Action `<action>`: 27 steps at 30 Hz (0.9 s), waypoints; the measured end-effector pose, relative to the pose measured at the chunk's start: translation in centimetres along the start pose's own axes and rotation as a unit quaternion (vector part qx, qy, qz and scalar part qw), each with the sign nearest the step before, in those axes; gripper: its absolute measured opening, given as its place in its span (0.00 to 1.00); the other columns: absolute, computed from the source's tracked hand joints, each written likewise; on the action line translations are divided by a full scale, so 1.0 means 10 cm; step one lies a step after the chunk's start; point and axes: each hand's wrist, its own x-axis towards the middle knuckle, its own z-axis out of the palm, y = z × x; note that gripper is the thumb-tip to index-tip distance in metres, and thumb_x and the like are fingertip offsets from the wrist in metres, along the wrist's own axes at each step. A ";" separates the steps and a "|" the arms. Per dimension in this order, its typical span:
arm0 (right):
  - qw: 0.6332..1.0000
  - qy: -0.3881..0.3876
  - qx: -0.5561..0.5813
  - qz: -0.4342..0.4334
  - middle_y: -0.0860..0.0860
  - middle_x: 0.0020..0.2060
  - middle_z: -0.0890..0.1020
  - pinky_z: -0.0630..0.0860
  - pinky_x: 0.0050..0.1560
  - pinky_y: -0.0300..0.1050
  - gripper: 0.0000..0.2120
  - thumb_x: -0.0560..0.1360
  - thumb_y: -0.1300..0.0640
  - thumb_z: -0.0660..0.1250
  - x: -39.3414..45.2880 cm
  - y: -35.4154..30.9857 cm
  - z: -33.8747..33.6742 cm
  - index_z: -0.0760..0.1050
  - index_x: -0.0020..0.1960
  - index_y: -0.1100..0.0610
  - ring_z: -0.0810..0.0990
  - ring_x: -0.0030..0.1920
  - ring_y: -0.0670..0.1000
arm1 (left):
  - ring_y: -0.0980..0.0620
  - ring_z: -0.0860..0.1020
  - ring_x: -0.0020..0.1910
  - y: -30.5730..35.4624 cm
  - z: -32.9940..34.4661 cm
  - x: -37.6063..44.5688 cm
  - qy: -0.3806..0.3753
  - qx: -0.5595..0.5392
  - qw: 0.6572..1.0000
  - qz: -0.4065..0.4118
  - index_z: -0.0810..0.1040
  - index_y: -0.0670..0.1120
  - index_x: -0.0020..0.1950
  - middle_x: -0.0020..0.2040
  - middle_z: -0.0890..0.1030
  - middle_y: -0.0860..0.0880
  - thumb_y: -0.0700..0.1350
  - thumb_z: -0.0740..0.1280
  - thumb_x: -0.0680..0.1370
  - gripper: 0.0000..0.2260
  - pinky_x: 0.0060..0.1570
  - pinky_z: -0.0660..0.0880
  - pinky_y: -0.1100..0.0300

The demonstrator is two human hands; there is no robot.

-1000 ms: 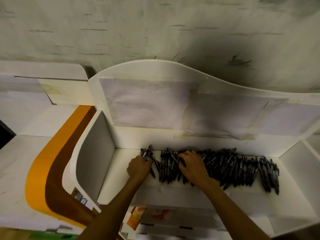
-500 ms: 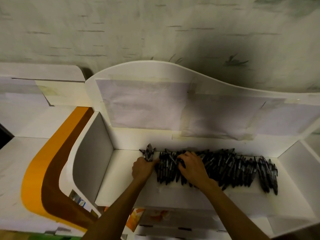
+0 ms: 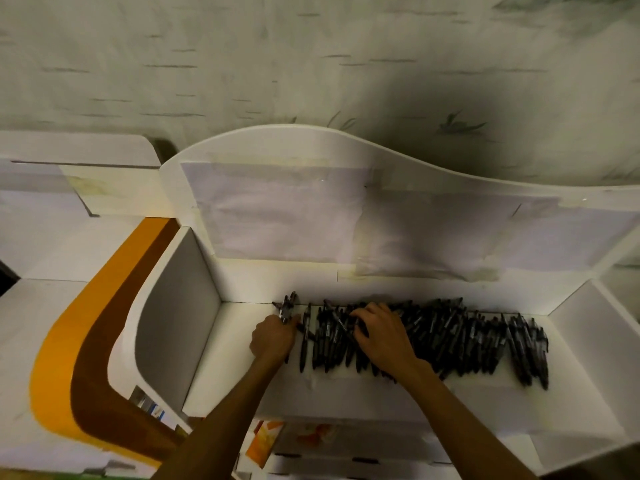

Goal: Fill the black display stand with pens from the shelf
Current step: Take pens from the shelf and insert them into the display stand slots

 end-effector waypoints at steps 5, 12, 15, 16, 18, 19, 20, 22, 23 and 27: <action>1.000 0.003 0.005 0.002 0.50 0.58 0.76 0.67 0.58 0.45 0.15 0.81 0.53 0.60 -0.02 0.01 -0.06 0.75 0.66 0.53 0.71 0.60 0.52 | 0.51 0.76 0.34 0.04 -0.03 -0.03 0.022 -0.040 0.999 -0.008 0.74 0.48 0.38 0.36 0.78 0.49 0.60 0.72 0.73 0.17 0.33 0.72 0.61; 0.999 0.009 0.045 -0.004 0.49 0.56 0.77 0.71 0.58 0.48 0.13 0.80 0.53 0.61 -0.04 -0.08 -0.17 0.76 0.63 0.53 0.73 0.58 0.52 | 0.48 0.78 0.42 0.20 -0.10 -0.06 0.011 0.020 1.000 -0.008 0.75 0.46 0.47 0.42 0.79 0.48 0.54 0.70 0.72 0.13 0.38 0.72 0.59; 0.997 0.018 0.079 -0.003 0.50 0.57 0.78 0.72 0.61 0.48 0.15 0.80 0.52 0.62 -0.06 -0.12 -0.25 0.76 0.65 0.53 0.74 0.59 0.51 | 0.46 0.79 0.43 0.17 -0.10 -0.09 0.030 0.006 0.999 -0.030 0.77 0.45 0.47 0.46 0.82 0.45 0.55 0.65 0.76 0.12 0.44 0.75 0.57; 0.996 0.020 0.084 -0.003 0.50 0.58 0.78 0.72 0.61 0.48 0.15 0.80 0.52 0.62 -0.07 -0.12 -0.28 0.76 0.65 0.53 0.74 0.59 0.51 | 0.44 0.79 0.44 0.14 -0.10 -0.10 0.045 -0.001 0.998 -0.036 0.78 0.45 0.48 0.47 0.82 0.44 0.55 0.63 0.77 0.13 0.45 0.76 0.56; 0.996 0.025 0.089 -0.008 0.50 0.58 0.78 0.73 0.61 0.48 0.14 0.80 0.52 0.63 -0.08 -0.12 -0.35 0.76 0.64 0.53 0.75 0.58 0.51 | 0.42 0.80 0.45 0.07 -0.12 -0.12 0.083 -0.018 0.996 -0.032 0.79 0.44 0.51 0.48 0.83 0.43 0.55 0.62 0.78 0.15 0.46 0.76 0.53; 0.995 0.029 0.094 -0.012 0.50 0.57 0.79 0.74 0.61 0.48 0.14 0.80 0.52 0.63 -0.09 -0.13 -0.38 0.76 0.64 0.53 0.76 0.58 0.51 | 0.41 0.80 0.46 0.04 -0.14 -0.12 0.103 -0.027 0.994 -0.020 0.79 0.43 0.52 0.49 0.82 0.42 0.55 0.62 0.78 0.16 0.46 0.77 0.52; 0.994 0.031 0.100 -0.017 0.50 0.57 0.79 0.74 0.60 0.48 0.14 0.80 0.52 0.64 -0.09 -0.13 -0.42 0.77 0.64 0.54 0.77 0.57 0.51 | 0.39 0.80 0.48 0.01 -0.18 -0.11 0.120 -0.038 0.992 -0.003 0.78 0.42 0.54 0.50 0.82 0.41 0.54 0.63 0.79 0.16 0.47 0.77 0.50; 0.993 0.032 0.113 -0.023 0.51 0.58 0.79 0.75 0.60 0.49 0.15 0.80 0.53 0.64 -0.09 -0.15 -0.48 0.77 0.65 0.54 0.77 0.58 0.51 | 0.37 0.80 0.50 -0.01 -0.28 -0.10 0.138 -0.069 0.988 0.031 0.77 0.42 0.55 0.50 0.82 0.40 0.52 0.64 0.80 0.14 0.46 0.77 0.50; 0.992 0.031 0.116 -0.026 0.51 0.59 0.79 0.75 0.60 0.50 0.15 0.80 0.52 0.64 -0.10 -0.17 -0.51 0.77 0.66 0.54 0.77 0.58 0.51 | 0.38 0.81 0.48 0.00 -0.35 -0.12 0.140 -0.102 0.984 0.042 0.76 0.43 0.55 0.48 0.83 0.41 0.50 0.64 0.81 0.11 0.46 0.77 0.50; 0.989 0.032 0.131 -0.054 0.50 0.58 0.79 0.77 0.58 0.50 0.15 0.80 0.51 0.65 -0.07 -0.26 -0.55 0.77 0.65 0.52 0.78 0.57 0.51 | 0.48 0.80 0.28 0.02 -0.65 -0.33 0.089 -0.282 0.951 0.087 0.76 0.46 0.55 0.34 0.79 0.46 0.45 0.67 0.80 0.05 0.36 0.82 0.47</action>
